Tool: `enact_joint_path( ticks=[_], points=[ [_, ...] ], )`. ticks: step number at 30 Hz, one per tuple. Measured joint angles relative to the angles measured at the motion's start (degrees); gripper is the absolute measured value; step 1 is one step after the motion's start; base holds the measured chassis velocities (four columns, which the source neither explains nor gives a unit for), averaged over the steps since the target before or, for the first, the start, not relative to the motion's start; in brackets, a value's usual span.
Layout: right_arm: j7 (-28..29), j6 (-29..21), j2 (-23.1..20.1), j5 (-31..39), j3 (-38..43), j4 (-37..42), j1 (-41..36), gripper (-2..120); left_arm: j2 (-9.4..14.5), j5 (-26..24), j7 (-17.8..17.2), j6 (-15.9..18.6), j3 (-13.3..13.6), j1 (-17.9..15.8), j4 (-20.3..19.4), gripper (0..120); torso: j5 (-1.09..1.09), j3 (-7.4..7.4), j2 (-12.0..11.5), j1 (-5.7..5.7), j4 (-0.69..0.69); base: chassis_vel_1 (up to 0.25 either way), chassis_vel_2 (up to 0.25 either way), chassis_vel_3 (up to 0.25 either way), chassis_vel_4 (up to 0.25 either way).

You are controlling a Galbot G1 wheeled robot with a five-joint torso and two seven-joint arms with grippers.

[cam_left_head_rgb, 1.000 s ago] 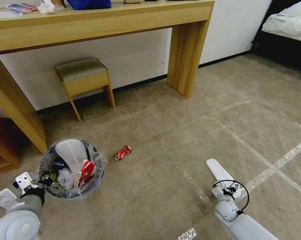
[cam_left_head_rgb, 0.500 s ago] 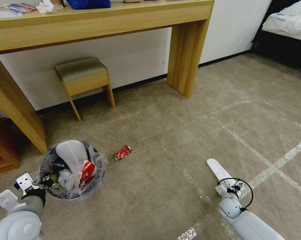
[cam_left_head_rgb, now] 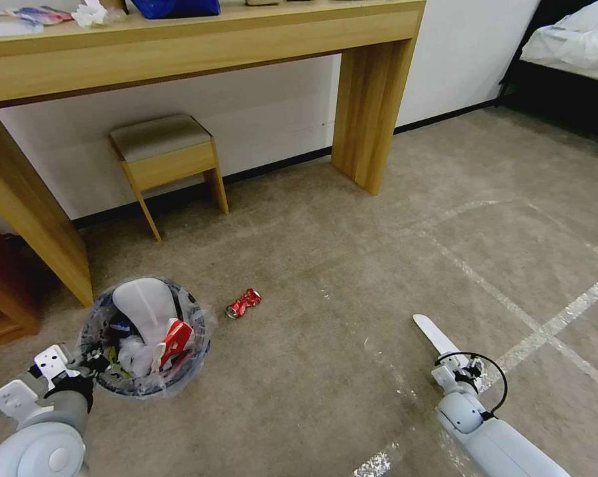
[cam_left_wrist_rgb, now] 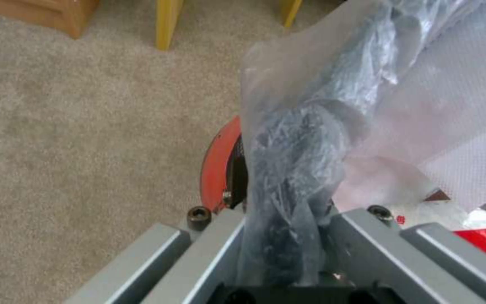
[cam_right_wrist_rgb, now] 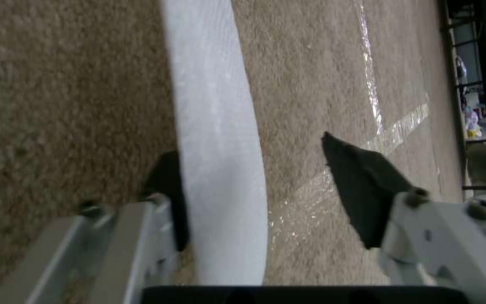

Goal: Pick up the trash bin and place the garbage on the floor into it.

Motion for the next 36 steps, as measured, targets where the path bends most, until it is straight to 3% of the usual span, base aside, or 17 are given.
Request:
enact_joint_path(
  ticks=[4,7,10,14,21,28,36],
  points=[
    [0.19,0.68,0.04,-0.09,0.2,0.04,-0.5,33,-0.03,0.03,0.01,-0.01,-0.09,0.42,-0.4,0,0.0,0.0,0.0,0.0,0.0,0.0,0.0,0.0,0.0],
    [0.21,0.73,0.05,-0.09,0.22,0.08,-0.54,32,-0.03,0.03,0.02,-0.01,-0.11,0.45,-0.45,0,0.0,0.0,0.0,0.0,0.0,0.0,0.0,0.0,0.0],
    [0.34,1.41,-0.09,0.01,1.01,1.15,-1.41,10,-0.16,0.11,0.03,0.0,-0.14,0.83,-0.83,0,0.0,0.0,0.0,0.0,0.0,0.0,0.0,0.0,0.0],
    [0.45,1.83,-0.35,0.03,1.58,1.73,-1.95,0,-0.22,0.2,0.04,0.0,-0.11,0.91,-1.02,0,0.0,0.0,0.0,0.0,0.0,0.0,0.0,0.0,0.0],
    [0.7,2.67,-0.98,0.28,3.65,4.86,-3.43,0,-0.2,0.24,0.05,0.09,0.05,1.03,-1.45,0,0.0,0.0,0.0,0.0,0.0,0.0,0.0,0.0,0.0],
    [-0.44,4.97,-3.73,5.37,9.57,17.54,-6.71,0,0.48,-0.54,0.02,0.56,0.55,1.82,-3.63,0,-0.01,0.0,0.0,0.0,0.0,0.0,0.0,0.0,0.0],
    [-5.24,16.65,-7.61,15.15,14.55,36.22,-8.29,0,1.74,-3.34,-0.83,2.11,1.52,2.15,-5.95,0,-0.01,-0.01,0.0,0.0,0.01,0.0,0.0,0.0,0.0]
  ],
)
